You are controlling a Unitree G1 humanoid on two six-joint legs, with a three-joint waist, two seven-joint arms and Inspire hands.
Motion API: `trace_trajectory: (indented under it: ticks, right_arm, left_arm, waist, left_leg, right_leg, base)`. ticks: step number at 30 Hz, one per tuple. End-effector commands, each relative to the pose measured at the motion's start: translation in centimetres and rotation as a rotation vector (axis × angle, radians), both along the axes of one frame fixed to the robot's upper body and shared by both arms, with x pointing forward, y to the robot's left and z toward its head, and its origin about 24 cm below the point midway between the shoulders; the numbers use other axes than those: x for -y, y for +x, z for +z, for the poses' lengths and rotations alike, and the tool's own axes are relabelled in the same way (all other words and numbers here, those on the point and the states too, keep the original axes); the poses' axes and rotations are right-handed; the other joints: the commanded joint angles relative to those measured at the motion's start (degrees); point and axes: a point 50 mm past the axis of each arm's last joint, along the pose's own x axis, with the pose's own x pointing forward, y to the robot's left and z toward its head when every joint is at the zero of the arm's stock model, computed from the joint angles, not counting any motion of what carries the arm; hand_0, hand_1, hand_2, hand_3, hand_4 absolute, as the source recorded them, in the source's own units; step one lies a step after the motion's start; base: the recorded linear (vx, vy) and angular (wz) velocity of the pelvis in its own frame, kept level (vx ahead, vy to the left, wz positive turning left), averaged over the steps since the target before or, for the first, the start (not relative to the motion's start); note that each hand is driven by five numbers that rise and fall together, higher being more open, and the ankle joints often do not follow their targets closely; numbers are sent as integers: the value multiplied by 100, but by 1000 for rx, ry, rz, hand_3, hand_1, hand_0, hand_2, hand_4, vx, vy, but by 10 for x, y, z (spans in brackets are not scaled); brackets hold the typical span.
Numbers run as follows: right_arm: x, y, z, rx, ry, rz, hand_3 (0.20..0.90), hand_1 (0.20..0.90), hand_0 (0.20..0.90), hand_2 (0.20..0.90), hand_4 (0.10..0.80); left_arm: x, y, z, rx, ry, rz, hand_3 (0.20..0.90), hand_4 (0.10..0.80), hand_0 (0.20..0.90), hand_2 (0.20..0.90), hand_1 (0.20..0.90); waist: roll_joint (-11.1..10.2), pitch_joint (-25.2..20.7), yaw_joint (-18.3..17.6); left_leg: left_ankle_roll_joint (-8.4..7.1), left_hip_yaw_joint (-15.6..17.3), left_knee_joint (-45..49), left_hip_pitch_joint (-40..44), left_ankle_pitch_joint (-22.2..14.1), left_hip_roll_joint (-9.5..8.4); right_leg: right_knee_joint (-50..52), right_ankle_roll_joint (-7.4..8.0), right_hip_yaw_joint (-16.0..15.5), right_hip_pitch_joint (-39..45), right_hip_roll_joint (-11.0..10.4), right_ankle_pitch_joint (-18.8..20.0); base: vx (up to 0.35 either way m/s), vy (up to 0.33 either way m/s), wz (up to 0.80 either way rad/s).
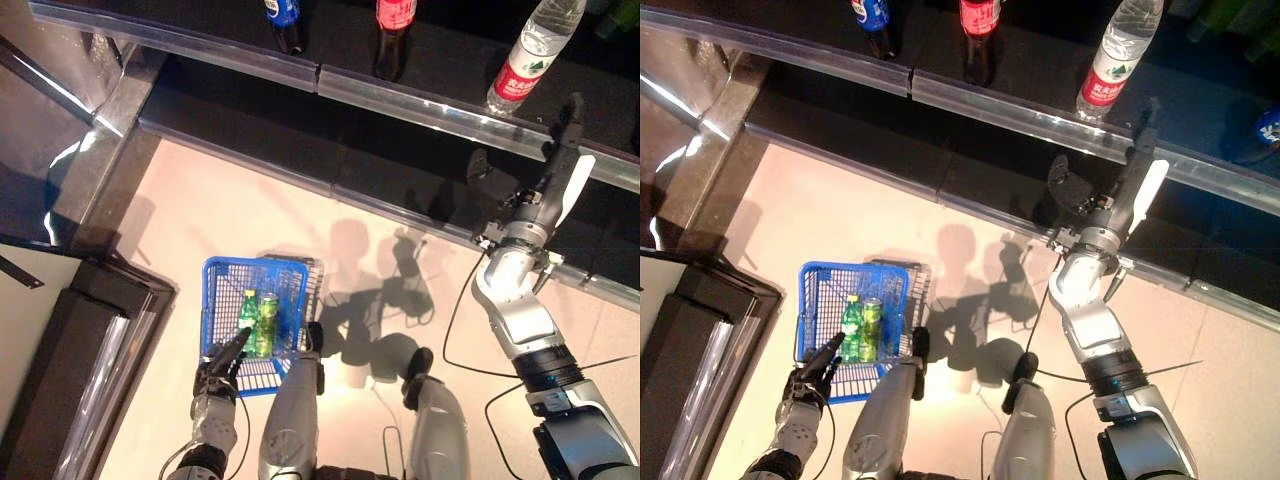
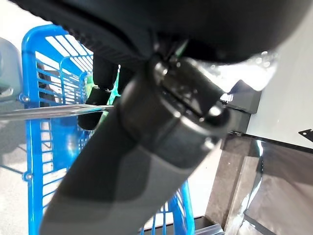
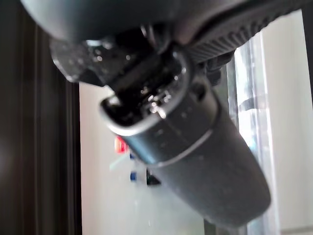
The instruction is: Pick up the drink and place into the basket.
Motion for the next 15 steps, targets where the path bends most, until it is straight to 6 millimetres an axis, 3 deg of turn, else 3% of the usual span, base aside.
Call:
trace_trajectory:
  ticks: [1,15]
  right_arm:
    - [-1,-19,90,442,-9,-63,900,900,900,900,800]
    - [-4,-8,136,466,55,67,900,900,900,900,800]
  left_arm:
    - [-20,-39,-11,-81,127,-35,200,100,300,300,300]
    - [-15,-23,-2,-48,160,-94,200,100,300,300,300]
  waist:
    - [-101,-42,-71]
    - [-63,-42,17]
  left_leg:
    - [-79,-379,188,-401,502,-64]
    - [-21,-394,96,-658,473,-137]
  right_leg:
    - [-217,-218,155,365,46,110]
    - [-267,-242,276,-35,104,154]
  base:
    - [-21,-10,-6]
    - [11,-18,-6]
